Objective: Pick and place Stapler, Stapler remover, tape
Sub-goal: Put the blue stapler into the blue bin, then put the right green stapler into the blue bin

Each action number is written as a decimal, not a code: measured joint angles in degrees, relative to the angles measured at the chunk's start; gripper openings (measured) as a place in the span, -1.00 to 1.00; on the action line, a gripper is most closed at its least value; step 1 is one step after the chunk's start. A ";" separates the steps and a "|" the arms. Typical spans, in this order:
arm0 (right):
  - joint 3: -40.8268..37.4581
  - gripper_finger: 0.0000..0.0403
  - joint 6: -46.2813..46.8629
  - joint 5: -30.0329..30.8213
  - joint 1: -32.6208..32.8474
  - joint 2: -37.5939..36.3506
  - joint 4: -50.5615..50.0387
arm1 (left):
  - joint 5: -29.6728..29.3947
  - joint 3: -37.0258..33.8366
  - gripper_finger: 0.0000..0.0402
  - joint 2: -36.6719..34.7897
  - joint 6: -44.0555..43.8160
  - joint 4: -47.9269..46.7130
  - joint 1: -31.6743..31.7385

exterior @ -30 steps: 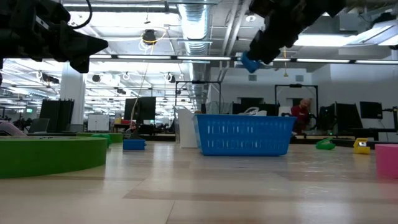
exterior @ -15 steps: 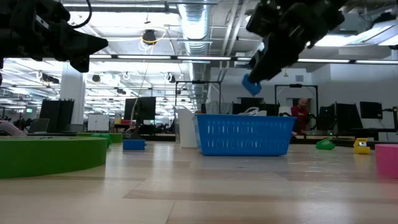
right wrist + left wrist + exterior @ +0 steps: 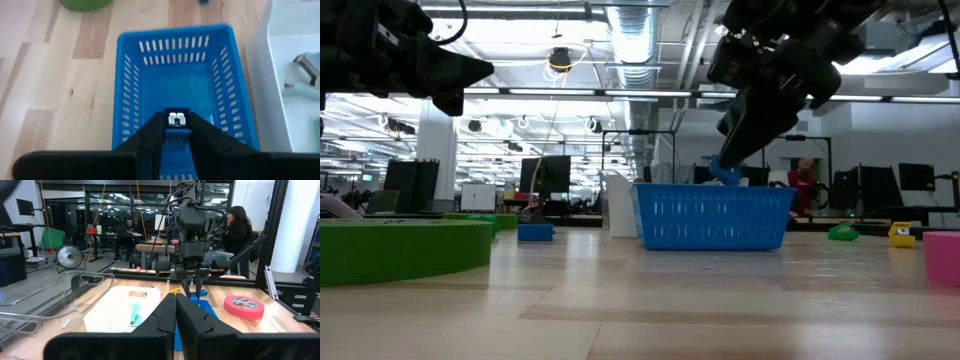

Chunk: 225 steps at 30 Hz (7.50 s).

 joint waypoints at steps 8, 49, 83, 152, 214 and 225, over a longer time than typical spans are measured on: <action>0.01 -0.65 0.02 0.00 0.00 -0.03 0.88 | 0.00 0.00 -0.98 0.00 -0.02 0.20 -0.02; 0.01 0.18 3.38 -1.48 0.00 -0.83 -0.27 | 0.00 0.00 -0.98 0.00 0.00 0.72 0.00; 0.02 0.23 18.03 -1.03 -3.44 -10.21 -35.68 | 0.00 0.00 -0.98 -0.02 -0.01 1.03 -0.01; 0.01 -0.67 15.37 8.61 -31.43 -5.47 -43.77 | -0.01 -0.02 -0.98 0.07 0.00 1.42 -0.01; 9.49 -0.65 13.05 -1.66 3.48 12.02 -7.54 | 0.00 -0.02 -0.98 1.08 0.00 2.49 -0.02; 9.54 -0.47 13.05 -1.49 2.30 11.43 -4.17 | 0.00 -0.02 -0.98 1.07 -0.01 2.80 0.00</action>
